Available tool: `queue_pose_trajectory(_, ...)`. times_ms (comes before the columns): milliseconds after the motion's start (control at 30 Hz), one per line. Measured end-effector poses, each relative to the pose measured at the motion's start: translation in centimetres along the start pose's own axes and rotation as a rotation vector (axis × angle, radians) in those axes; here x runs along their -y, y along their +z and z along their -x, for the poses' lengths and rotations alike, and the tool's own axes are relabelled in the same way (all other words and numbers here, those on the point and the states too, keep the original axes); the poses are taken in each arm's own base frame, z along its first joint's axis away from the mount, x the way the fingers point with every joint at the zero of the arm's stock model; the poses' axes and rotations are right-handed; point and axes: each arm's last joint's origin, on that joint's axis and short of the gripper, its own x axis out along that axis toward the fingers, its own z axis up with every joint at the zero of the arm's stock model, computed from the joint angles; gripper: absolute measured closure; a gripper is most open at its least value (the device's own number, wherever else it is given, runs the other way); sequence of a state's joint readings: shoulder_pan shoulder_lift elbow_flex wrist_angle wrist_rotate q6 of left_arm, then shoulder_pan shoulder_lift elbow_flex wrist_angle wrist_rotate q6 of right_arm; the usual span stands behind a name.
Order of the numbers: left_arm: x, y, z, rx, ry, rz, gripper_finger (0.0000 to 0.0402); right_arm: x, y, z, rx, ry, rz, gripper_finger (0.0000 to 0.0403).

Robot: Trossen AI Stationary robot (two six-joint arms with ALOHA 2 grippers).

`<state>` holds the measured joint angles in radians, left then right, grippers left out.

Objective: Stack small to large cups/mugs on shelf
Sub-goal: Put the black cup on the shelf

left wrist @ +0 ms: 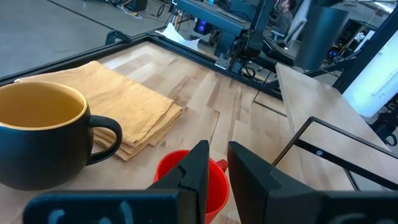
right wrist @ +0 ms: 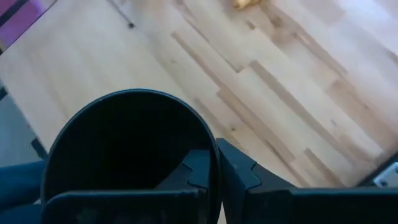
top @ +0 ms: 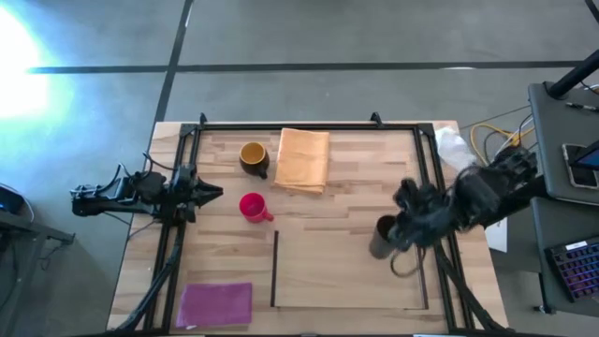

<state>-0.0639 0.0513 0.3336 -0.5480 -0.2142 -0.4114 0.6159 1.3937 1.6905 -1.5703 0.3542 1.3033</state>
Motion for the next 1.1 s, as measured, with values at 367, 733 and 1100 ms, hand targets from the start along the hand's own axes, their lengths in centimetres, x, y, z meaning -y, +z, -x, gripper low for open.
queue_pose_trajectory(367,0.0,0.0,0.0,0.0,0.0,0.0,0.0356,-3.4,-5.5,-1.0,0.023,-0.026,-0.06,0.0391)
queue_pose_trajectory(733,0.0,0.0,0.0,0.0,0.0,0.0,0.0356,-2.0,-7.1,-1.8,0.061,-0.048,-0.118,0.039)
queue_pose_trajectory(1100,0.0,0.0,0.0,0.0,0.0,0.0,0.0356,0.1,-6.2,0.2,0.07,0.019,-0.075,0.039)
